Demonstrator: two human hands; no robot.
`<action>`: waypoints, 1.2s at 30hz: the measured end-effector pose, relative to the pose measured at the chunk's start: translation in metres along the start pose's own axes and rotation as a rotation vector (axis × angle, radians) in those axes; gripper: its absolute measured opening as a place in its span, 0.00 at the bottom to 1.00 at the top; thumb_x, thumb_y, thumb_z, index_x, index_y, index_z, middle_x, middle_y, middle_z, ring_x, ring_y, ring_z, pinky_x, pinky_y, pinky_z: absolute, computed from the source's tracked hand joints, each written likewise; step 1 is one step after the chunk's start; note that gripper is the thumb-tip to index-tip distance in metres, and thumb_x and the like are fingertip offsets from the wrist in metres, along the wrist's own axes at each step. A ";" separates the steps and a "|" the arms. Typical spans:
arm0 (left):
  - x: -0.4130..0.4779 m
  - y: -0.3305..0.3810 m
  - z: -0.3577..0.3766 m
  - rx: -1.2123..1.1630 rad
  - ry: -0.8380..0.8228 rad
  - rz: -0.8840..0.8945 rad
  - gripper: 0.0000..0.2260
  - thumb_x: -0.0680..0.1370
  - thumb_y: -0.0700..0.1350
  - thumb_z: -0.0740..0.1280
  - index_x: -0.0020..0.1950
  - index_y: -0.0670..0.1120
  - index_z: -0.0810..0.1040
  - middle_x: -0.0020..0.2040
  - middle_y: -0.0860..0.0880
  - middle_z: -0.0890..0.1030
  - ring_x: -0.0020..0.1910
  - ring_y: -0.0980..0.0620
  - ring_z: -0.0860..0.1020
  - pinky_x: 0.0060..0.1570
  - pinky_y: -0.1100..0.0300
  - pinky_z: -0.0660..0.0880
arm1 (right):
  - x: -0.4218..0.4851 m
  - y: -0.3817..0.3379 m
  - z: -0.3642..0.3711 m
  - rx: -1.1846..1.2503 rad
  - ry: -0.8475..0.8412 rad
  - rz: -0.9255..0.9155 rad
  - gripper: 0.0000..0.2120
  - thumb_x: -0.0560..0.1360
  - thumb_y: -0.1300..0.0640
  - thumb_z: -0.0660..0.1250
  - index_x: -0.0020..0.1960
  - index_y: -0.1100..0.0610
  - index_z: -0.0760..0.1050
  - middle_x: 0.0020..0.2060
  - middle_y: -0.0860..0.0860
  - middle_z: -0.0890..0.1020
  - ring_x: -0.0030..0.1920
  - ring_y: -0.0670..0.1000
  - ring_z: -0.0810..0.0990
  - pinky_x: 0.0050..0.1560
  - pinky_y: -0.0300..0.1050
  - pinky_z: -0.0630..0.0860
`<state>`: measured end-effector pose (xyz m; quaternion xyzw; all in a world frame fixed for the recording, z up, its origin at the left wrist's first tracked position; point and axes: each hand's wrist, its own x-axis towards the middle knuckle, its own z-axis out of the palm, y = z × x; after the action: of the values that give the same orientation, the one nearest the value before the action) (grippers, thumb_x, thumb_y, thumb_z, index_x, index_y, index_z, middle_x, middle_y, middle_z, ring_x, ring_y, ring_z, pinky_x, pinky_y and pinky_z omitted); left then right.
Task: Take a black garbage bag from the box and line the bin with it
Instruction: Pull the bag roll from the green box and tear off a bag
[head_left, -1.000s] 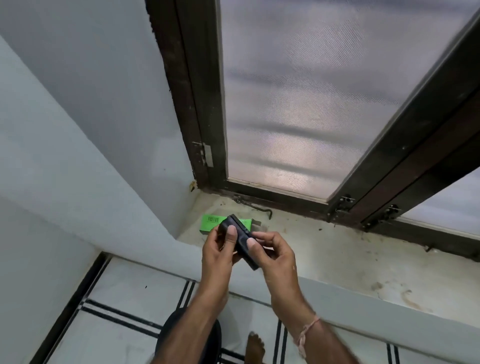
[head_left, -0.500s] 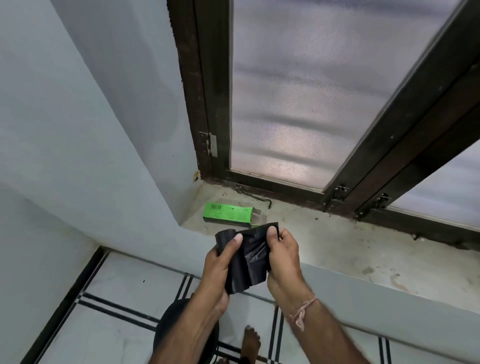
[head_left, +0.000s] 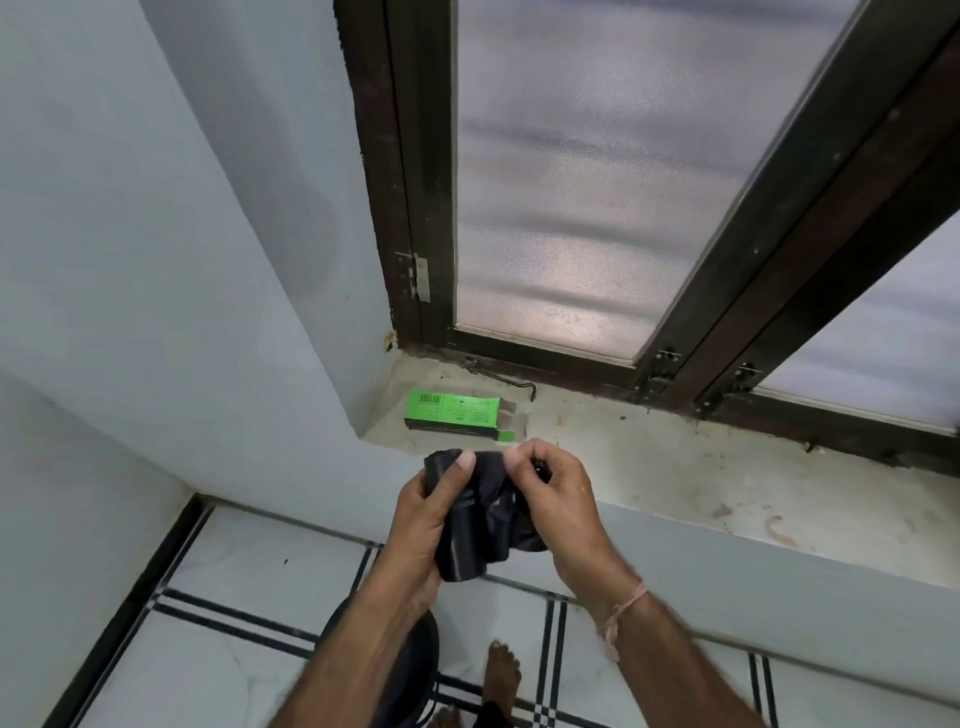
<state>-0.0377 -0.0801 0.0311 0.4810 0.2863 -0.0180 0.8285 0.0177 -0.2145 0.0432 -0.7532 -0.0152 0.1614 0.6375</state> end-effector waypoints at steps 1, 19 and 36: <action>0.000 0.000 0.000 -0.002 0.010 -0.003 0.25 0.72 0.56 0.76 0.61 0.40 0.82 0.57 0.35 0.85 0.57 0.35 0.84 0.61 0.37 0.79 | -0.001 -0.001 0.000 0.099 0.013 0.060 0.15 0.83 0.48 0.66 0.44 0.58 0.77 0.33 0.49 0.80 0.32 0.46 0.78 0.28 0.42 0.75; -0.003 0.003 -0.002 -0.051 0.038 -0.019 0.24 0.73 0.53 0.75 0.64 0.40 0.82 0.59 0.39 0.86 0.56 0.41 0.85 0.54 0.50 0.83 | -0.004 -0.002 -0.004 0.308 0.035 0.265 0.11 0.86 0.53 0.60 0.53 0.59 0.76 0.31 0.56 0.79 0.23 0.51 0.73 0.26 0.42 0.67; -0.007 0.001 -0.003 -0.042 0.040 -0.058 0.20 0.79 0.54 0.71 0.63 0.39 0.81 0.56 0.38 0.87 0.56 0.39 0.86 0.53 0.48 0.84 | -0.003 -0.001 -0.007 0.255 0.007 0.229 0.14 0.86 0.46 0.59 0.54 0.51 0.81 0.41 0.58 0.80 0.31 0.51 0.75 0.28 0.42 0.65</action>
<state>-0.0449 -0.0786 0.0346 0.4552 0.3171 -0.0266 0.8316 0.0164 -0.2215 0.0456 -0.6636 0.0937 0.2310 0.7053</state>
